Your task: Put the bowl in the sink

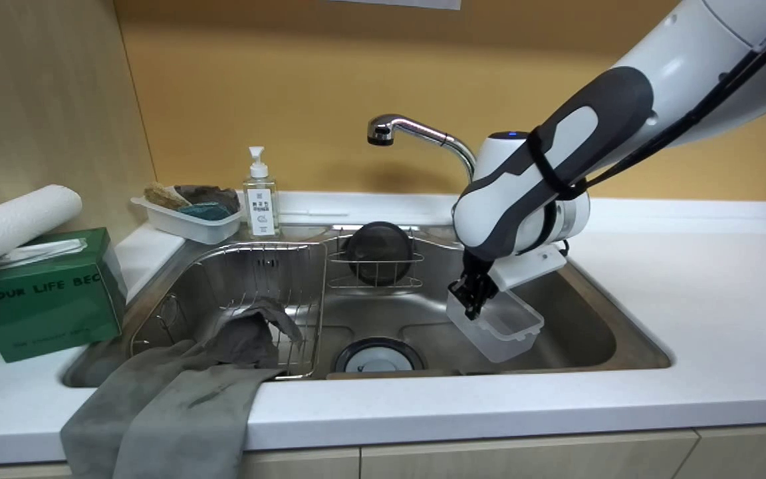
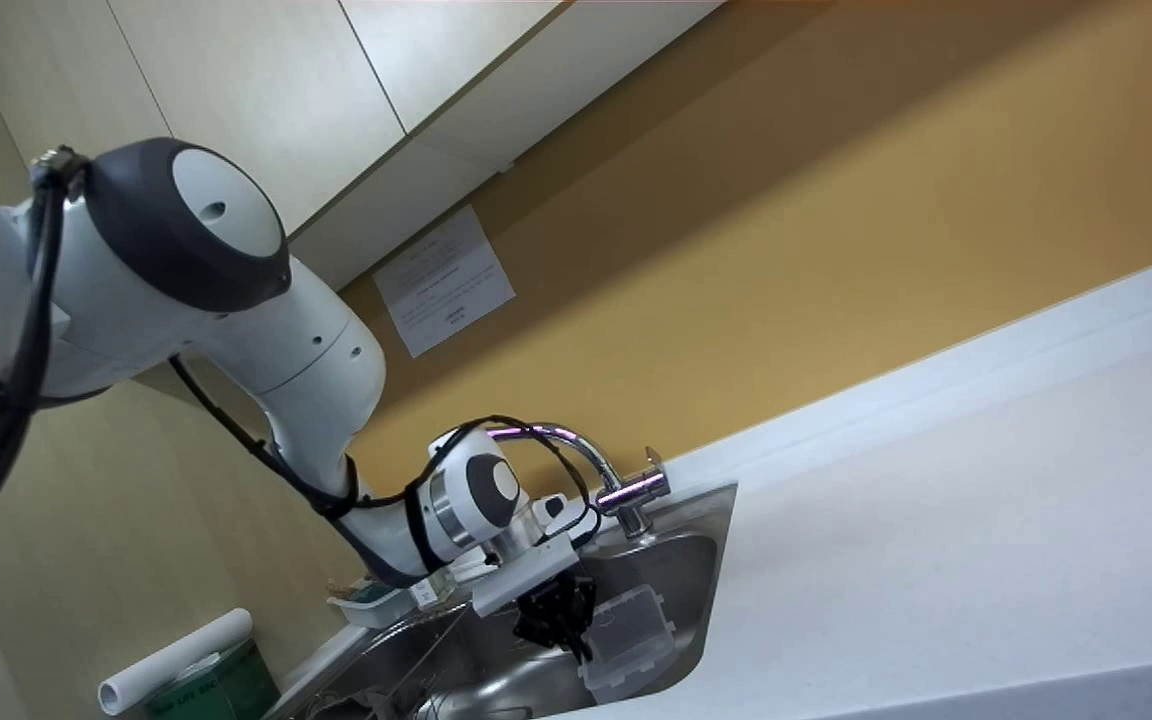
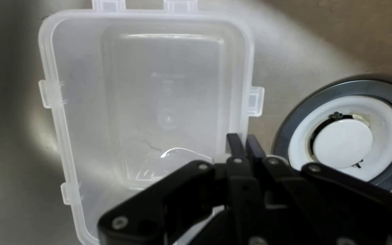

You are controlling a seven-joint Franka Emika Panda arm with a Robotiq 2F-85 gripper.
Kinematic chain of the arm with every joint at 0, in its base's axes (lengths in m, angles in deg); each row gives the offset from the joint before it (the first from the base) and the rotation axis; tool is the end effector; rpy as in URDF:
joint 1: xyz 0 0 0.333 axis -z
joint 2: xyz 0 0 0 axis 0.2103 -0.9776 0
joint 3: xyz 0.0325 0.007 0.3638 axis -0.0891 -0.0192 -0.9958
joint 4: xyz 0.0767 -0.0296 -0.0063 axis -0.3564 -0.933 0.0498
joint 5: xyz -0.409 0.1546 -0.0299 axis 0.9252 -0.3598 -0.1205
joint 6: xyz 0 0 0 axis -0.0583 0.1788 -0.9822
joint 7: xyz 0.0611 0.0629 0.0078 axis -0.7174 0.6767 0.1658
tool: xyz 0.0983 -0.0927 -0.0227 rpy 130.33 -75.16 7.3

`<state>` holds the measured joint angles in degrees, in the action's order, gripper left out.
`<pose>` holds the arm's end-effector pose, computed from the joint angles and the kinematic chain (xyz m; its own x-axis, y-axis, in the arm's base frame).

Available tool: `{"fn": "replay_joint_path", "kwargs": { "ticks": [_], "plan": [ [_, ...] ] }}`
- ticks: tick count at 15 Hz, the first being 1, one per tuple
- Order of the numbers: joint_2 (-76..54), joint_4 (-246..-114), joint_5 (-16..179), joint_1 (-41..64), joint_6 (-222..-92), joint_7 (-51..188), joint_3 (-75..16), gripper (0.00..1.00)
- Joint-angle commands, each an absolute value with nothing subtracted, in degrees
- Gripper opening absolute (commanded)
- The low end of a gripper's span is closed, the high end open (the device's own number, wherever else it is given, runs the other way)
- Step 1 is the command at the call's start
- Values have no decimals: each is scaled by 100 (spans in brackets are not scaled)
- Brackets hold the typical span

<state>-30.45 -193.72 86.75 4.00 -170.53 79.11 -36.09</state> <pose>0.7005 0.1357 0.1681 0.9158 0.3870 0.1075 0.3816 -0.9219 0.0670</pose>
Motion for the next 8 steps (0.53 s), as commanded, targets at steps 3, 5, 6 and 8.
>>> {"fn": "replay_joint_path", "kwargs": {
  "ticks": [3, 5, 6, 8],
  "plan": [
    [-3367, -19014, 8698, 461, -16953, 7894, -3591, 1],
    [-3431, -18963, 8697, 468, -16949, 7890, -3584, 1],
    [-3450, -18950, 8694, 467, -16951, 7885, -3585, 1],
    [-3479, -18928, 8693, 470, -16941, 7881, -3580, 1]
  ]
}}
